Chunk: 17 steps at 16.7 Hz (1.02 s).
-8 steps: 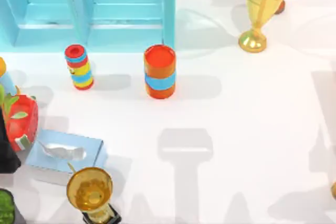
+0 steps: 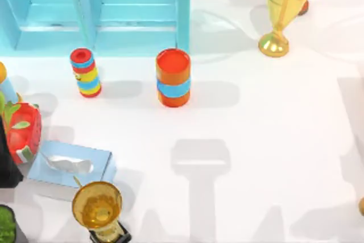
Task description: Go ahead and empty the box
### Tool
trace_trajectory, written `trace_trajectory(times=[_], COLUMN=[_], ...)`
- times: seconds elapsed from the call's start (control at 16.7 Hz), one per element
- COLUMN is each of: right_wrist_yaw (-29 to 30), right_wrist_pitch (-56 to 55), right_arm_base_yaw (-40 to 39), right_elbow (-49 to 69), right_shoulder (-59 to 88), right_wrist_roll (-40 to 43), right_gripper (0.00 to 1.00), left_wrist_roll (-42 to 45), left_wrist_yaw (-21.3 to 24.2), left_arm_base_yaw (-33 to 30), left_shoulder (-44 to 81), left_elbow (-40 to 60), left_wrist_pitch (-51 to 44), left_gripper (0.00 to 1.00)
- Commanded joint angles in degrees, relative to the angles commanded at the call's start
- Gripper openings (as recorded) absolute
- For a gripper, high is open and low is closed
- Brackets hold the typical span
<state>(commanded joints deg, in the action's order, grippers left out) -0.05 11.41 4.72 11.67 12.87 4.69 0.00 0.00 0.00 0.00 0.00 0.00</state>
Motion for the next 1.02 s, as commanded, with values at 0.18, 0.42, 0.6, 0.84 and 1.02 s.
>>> trace_trajectory(times=[0.18, 0.42, 0.6, 0.84, 1.02], right_wrist_yaw=[-0.04, -0.07, -0.09, -0.13, -0.16], right_wrist_pitch=[10.64, 26.8, 38.64, 51.57, 57.74], right_arm_base_yaw=[4.36, 11.03, 15.91, 21.19, 23.73], right_elbow=[11.14, 28.18, 40.7, 54.53, 60.88], right_shoulder=[13.63, 35.32, 51.75, 69.74, 77.9], right_wrist_roll=[4.33, 10.95, 15.76, 21.01, 23.51], right_gripper=[1.0, 1.0, 1.0, 1.0, 1.0], left_wrist_roll=[0.0, 0.0, 0.0, 0.0, 0.0], left_wrist_yaw=[0.0, 0.0, 0.0, 0.0, 0.0], left_arm_base_yaw=[0.0, 0.0, 0.0, 0.0, 0.0], left_shoulder=[0.0, 0.0, 0.0, 0.0, 0.0], left_elbow=[0.0, 0.0, 0.0, 0.0, 0.0], left_wrist_pitch=[0.0, 0.0, 0.0, 0.0, 0.0], left_gripper=[1.0, 1.0, 1.0, 1.0, 1.0])
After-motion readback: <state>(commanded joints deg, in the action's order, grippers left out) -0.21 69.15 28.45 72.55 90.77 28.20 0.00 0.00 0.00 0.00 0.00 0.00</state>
